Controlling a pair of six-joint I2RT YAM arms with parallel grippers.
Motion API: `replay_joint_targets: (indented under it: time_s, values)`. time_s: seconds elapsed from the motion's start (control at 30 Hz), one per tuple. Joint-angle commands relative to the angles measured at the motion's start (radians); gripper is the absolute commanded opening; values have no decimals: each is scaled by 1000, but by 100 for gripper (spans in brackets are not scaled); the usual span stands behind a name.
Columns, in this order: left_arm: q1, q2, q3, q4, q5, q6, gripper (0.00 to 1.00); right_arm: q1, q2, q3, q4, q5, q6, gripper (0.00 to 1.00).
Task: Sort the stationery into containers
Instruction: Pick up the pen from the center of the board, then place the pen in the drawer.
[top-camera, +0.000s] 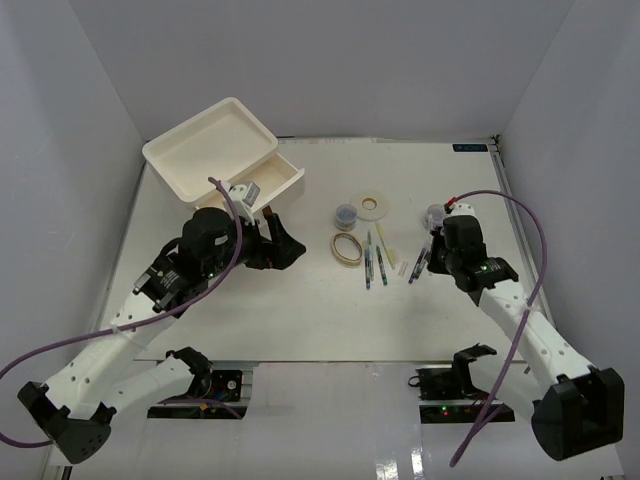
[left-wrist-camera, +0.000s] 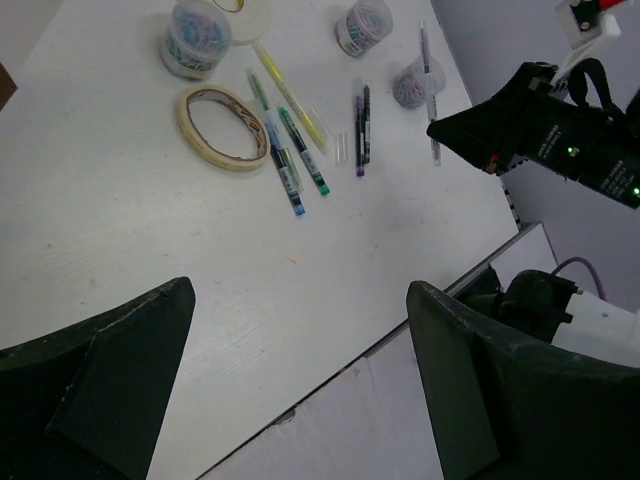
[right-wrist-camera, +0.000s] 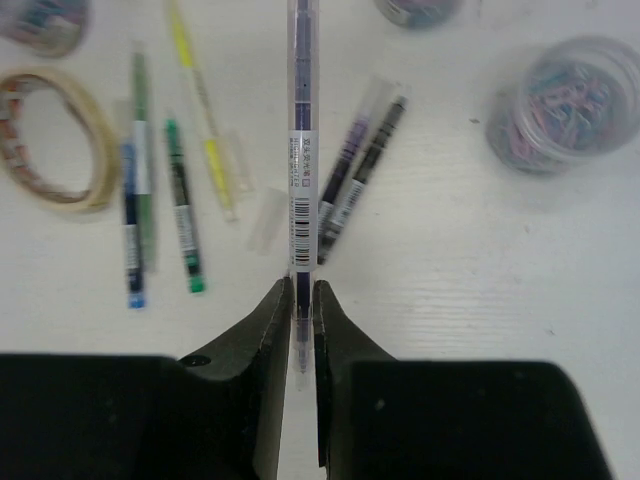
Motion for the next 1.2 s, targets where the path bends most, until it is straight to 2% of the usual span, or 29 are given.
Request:
replay_joint_targets:
  time_s: [0.0,0.13,0.27,0.43,0.57,0.77,0.87,0.97,1.0,1.1,1.13,1.17]
  values:
    - [-4,56,52,89,46,-117,98,69,-113,67,9,-87,-2,11]
    - [-7,153,90,205,72,-222,98,134,-199,84,84,-203,35,11]
    - [-72,265,173,281,34,-257,98,164,-227,83,167,-323,62,13]
    - [-174,424,279,346,-144,-240,98,178,-250,71,276,-398,99,13]
    - [-234,530,330,386,-234,-239,98,183,-261,69,318,-446,122,14]
    - [-300,653,420,402,-342,-231,90,183,-279,64,335,-469,131,15]
    - [-312,695,459,402,-347,-219,84,181,-287,61,339,-473,134,15]
    - [-321,719,474,408,-351,-213,74,181,-289,58,344,-483,142,15]
    - [-326,722,476,411,-351,-213,66,181,-290,55,347,-484,144,15]
    - [-332,725,473,425,-347,-210,52,183,-292,52,350,-486,145,16]
    - [-332,725,470,428,-347,-210,41,181,-290,49,350,-487,145,17]
    - [-333,724,468,437,-345,-204,36,181,-292,48,352,-490,147,17]
